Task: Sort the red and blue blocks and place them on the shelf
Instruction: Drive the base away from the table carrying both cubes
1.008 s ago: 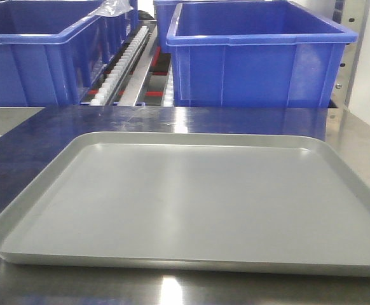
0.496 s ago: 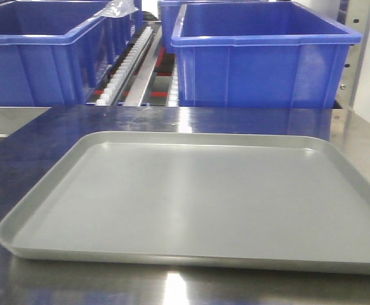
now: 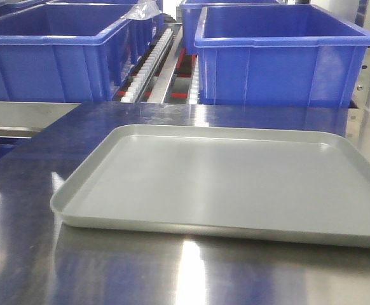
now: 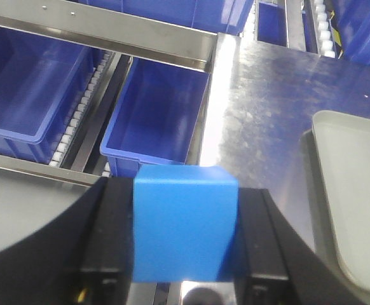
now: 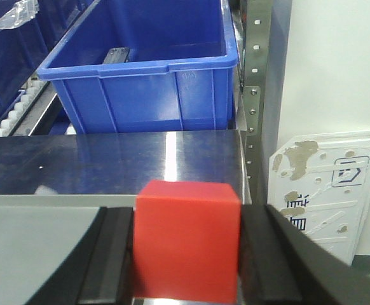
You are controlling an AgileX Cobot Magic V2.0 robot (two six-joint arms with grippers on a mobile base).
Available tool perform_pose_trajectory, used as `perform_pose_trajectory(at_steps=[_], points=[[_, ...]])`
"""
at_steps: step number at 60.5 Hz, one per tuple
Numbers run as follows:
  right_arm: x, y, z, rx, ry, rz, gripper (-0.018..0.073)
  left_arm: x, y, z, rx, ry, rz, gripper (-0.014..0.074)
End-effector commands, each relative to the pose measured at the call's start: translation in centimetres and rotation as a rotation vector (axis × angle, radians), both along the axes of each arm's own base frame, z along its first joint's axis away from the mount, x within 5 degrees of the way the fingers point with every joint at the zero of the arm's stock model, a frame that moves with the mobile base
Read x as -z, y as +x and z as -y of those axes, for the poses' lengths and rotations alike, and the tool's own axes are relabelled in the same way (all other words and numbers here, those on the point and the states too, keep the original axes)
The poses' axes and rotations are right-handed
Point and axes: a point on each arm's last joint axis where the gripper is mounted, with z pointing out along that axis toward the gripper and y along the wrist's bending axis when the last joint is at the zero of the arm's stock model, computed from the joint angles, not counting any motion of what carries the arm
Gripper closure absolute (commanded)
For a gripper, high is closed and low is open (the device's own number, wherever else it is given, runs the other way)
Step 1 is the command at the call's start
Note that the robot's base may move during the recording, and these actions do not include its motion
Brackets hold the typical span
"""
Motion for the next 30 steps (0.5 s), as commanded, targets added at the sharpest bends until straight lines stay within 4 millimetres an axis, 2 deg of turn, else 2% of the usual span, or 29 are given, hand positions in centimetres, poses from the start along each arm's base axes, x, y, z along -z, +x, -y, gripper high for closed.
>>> perform_pose_trajectory(at_steps=[1, 30], points=[[-1.82, 0.04, 0.05, 0.005, -0.015, 0.119, 0.0502, -1.6, 0.27, 0.12, 0.011, -0.011, 0.104, 0.0472], [-1.81, 0.06, 0.05, 0.005, -0.015, 0.118, 0.0502, -1.48, 0.46, 0.15, 0.011, -0.009, 0.09, 0.0472]])
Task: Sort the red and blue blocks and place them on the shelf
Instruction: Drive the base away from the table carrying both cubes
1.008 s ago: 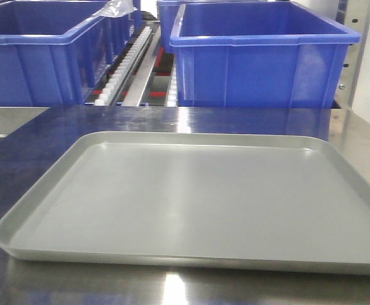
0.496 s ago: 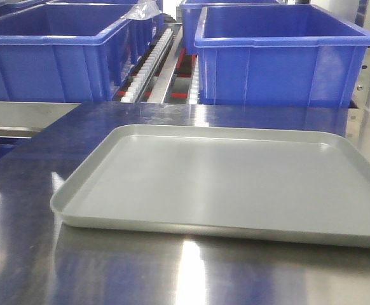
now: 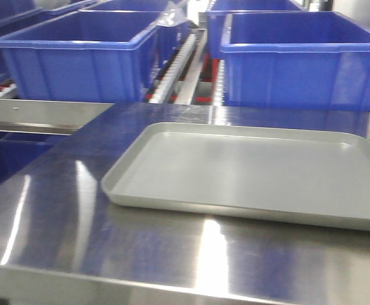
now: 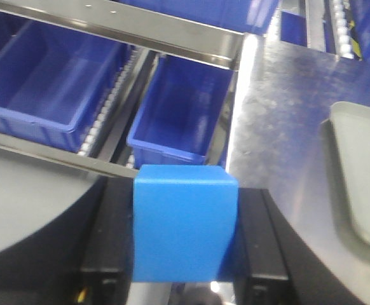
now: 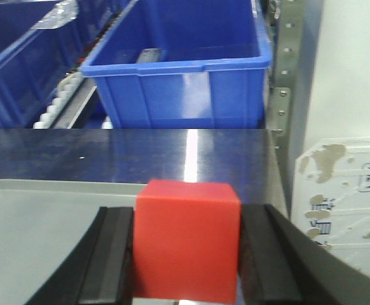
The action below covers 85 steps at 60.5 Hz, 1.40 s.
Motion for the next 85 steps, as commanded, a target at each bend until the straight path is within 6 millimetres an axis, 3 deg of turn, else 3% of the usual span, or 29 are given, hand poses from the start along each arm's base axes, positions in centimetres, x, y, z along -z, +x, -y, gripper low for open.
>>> perform_pose_trajectory(at_steps=[1, 85], points=[[-1.88, 0.06, 0.05, 0.005, -0.015, 0.119, 0.0502, -1.48, 0.45, 0.15, 0.011, -0.009, 0.091, 0.0472], [-1.88, 0.06, 0.05, 0.005, -0.015, 0.119, 0.0502, -1.48, 0.45, 0.15, 0.011, -0.009, 0.091, 0.0472]])
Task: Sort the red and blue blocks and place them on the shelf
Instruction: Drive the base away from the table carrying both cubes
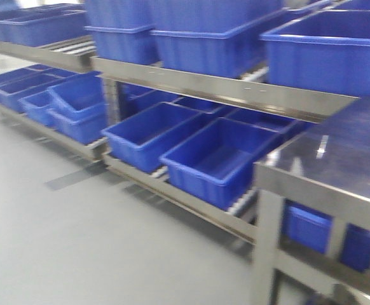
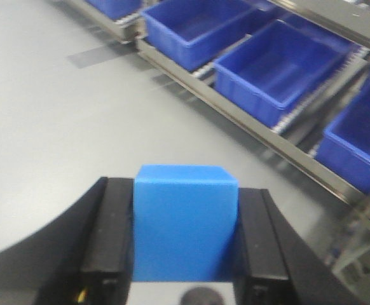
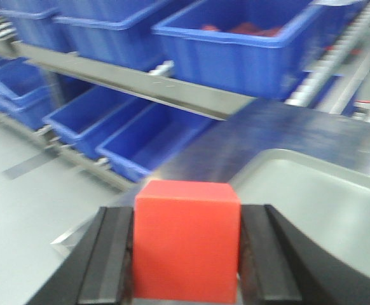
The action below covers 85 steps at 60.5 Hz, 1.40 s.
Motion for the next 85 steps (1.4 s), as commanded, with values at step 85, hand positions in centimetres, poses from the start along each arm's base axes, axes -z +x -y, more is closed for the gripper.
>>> perform_pose_trajectory(at_steps=[85], points=[[-1.88, 0.06, 0.05, 0.005, -0.015, 0.119, 0.0502, -1.5, 0.42, 0.14, 0.011, -0.009, 0.092, 0.0472]])
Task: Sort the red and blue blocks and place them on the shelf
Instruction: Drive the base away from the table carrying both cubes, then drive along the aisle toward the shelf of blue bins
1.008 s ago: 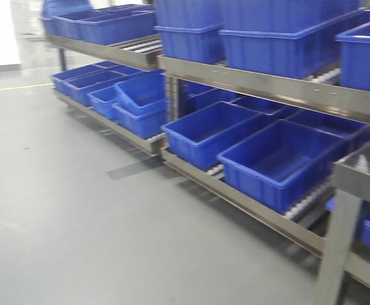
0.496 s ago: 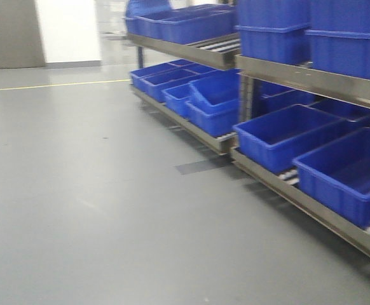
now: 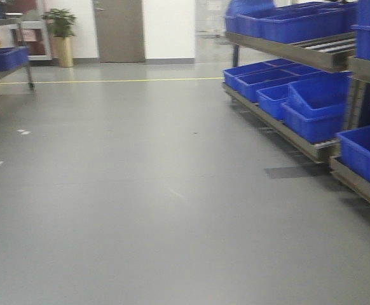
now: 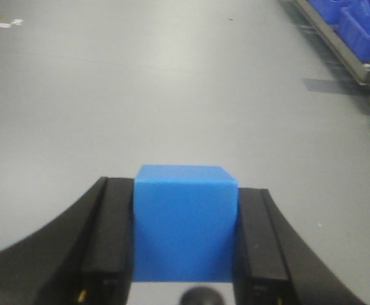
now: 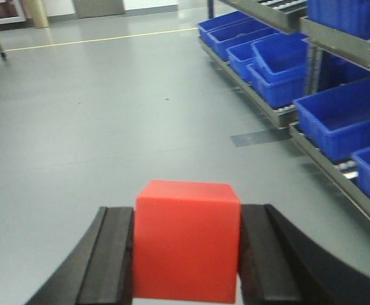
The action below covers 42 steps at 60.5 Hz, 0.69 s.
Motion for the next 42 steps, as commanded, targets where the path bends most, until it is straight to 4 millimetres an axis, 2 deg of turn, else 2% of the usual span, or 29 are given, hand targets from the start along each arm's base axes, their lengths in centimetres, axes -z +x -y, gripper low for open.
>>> perform_pose_trajectory(at_steps=[1, 42], points=[[-1.88, 0.06, 0.05, 0.005, -0.015, 0.119, 0.0502, -1.5, 0.42, 0.14, 0.011, -0.009, 0.092, 0.0472], [-1.88, 0.06, 0.05, 0.005, -0.015, 0.119, 0.0502, -1.5, 0.42, 0.14, 0.011, -0.009, 0.092, 0.0472]])
